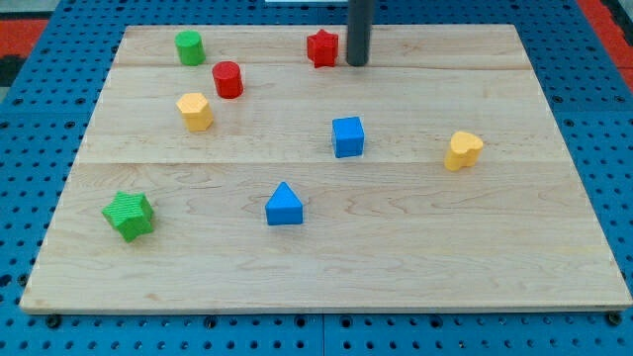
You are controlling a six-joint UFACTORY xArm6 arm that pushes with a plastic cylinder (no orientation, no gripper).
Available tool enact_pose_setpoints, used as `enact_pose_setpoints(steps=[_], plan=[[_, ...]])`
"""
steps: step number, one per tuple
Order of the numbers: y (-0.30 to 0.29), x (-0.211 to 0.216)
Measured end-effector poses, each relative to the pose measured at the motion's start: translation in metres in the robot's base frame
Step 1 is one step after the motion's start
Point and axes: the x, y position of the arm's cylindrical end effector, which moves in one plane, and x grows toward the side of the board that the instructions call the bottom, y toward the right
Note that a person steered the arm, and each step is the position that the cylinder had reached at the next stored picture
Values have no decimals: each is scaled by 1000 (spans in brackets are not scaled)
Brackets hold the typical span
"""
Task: Move the red circle under the red star
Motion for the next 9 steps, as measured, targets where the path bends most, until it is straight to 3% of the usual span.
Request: enact_pose_setpoints(steps=[2, 4, 6, 7, 9], plan=[[-54, 58], [-187, 71], [-264, 81], [-261, 35], [-120, 25]])
